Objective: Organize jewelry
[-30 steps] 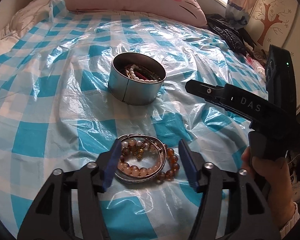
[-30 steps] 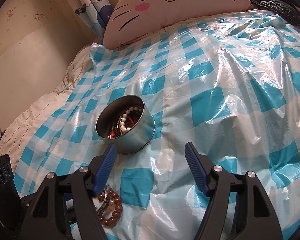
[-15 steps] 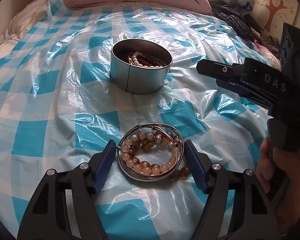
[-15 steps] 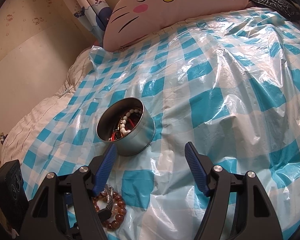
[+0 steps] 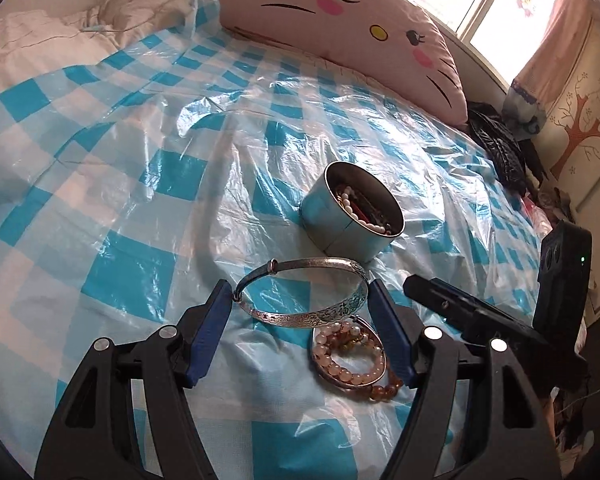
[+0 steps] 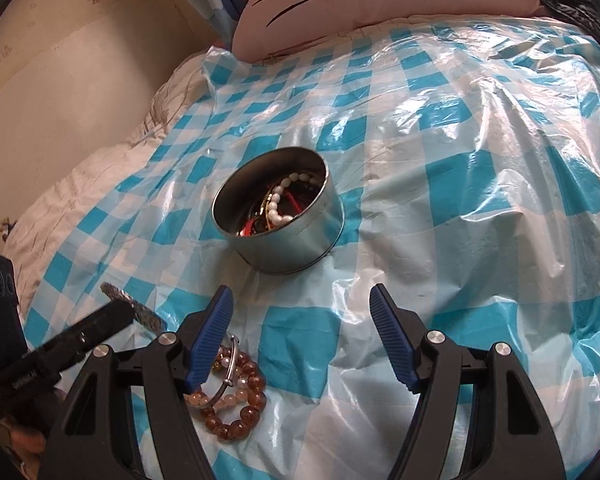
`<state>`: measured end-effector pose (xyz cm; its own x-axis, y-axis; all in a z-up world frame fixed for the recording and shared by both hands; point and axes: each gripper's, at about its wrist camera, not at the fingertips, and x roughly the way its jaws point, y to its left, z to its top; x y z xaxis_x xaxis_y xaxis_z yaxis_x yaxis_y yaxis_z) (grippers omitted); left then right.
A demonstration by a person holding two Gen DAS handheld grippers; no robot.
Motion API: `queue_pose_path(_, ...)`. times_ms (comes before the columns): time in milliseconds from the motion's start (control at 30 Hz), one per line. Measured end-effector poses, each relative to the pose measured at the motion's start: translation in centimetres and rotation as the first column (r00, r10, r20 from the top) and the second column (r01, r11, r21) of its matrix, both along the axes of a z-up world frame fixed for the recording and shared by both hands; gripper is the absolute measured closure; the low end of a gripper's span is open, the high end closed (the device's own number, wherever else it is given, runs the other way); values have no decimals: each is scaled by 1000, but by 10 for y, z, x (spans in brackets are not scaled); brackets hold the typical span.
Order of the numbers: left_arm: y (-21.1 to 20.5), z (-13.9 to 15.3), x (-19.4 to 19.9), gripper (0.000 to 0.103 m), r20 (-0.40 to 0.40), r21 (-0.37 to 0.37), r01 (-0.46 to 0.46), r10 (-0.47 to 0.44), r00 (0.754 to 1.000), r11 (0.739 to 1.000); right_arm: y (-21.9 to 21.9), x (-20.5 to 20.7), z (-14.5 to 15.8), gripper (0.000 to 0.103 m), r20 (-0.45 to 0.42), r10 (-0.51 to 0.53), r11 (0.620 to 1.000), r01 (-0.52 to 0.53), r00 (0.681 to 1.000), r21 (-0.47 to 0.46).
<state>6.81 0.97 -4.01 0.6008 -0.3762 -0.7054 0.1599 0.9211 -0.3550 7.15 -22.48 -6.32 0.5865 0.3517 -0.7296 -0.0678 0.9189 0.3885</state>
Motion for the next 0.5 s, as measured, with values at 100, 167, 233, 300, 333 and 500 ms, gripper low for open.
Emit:
queue_pose_path(100,-3,1,0,37,8,15,8,-8,1000,1000,24,0,-1,35,0,83,993,-83,997,-83)
queue_pose_path(167,-7,2,-2,37,19,29,18,-19,1000,999,36,1,-4,35,-11,111,983,-111,994,-143)
queue_pose_path(233,-8,2,-3,37,23,34,21,-22,999,999,45,1,-9,35,-32,124,970,-128,992,-208)
queue_pose_path(300,-6,2,-3,37,19,28,19,-19,1000,999,51,1,-15,35,-60,137,953,-149,989,-266)
queue_pose_path(333,-5,2,-2,37,16,24,15,-15,1000,1000,53,1,-17,35,-64,138,944,-151,988,-295)
queue_pose_path(500,-3,1,-1,37,8,13,12,-12,1000,1000,44,0,-17,32,-60,64,907,-83,996,-413)
